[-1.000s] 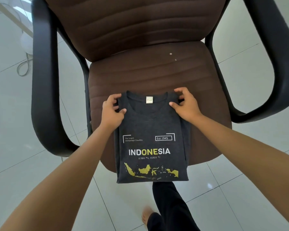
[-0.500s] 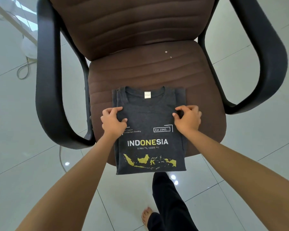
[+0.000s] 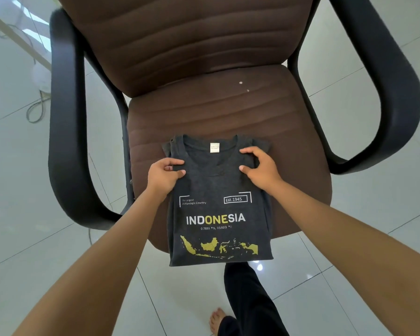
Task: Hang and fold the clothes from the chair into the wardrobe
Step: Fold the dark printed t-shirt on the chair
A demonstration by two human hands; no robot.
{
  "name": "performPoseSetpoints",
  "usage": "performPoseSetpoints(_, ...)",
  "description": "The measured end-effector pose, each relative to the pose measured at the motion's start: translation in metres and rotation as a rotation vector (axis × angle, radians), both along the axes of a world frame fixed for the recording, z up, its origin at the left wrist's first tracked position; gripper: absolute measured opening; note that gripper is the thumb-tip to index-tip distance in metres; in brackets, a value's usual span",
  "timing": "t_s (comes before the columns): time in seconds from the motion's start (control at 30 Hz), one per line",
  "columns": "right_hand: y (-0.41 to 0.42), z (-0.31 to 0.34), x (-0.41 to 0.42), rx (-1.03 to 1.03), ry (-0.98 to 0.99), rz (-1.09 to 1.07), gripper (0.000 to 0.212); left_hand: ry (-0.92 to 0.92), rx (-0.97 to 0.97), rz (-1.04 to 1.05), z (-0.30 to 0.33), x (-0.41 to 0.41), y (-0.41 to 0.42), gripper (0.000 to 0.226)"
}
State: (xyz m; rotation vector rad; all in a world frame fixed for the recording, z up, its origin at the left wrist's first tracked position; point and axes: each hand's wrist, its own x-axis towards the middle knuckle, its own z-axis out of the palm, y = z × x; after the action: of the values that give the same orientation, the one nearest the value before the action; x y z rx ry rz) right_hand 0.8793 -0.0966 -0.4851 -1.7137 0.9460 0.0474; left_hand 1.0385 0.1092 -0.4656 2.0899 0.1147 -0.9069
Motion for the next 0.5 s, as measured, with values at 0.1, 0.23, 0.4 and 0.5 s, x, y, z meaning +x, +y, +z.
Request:
performPoseSetpoints(0.1,-0.009,-0.003,0.008,0.041,0.006,0.035,0.032,0.128,-0.115,0.005,0.001,0.011,-0.003,0.038)
performPoseSetpoints(0.23,-0.018,-0.005,0.009,0.062,0.052,0.024,0.038,0.207,-0.192,-0.007,0.008,0.017,-0.008,0.048)
performPoseSetpoints(0.4,-0.018,0.019,0.01,0.075,0.025,0.003,0.053,0.173,-0.224,-0.011,0.032,0.014,-0.009,0.049)
performPoseSetpoints(0.5,-0.021,0.053,0.011,0.04,-0.033,-0.026,0.059,0.139,-0.271,-0.018,0.062,0.015,-0.015,0.048)
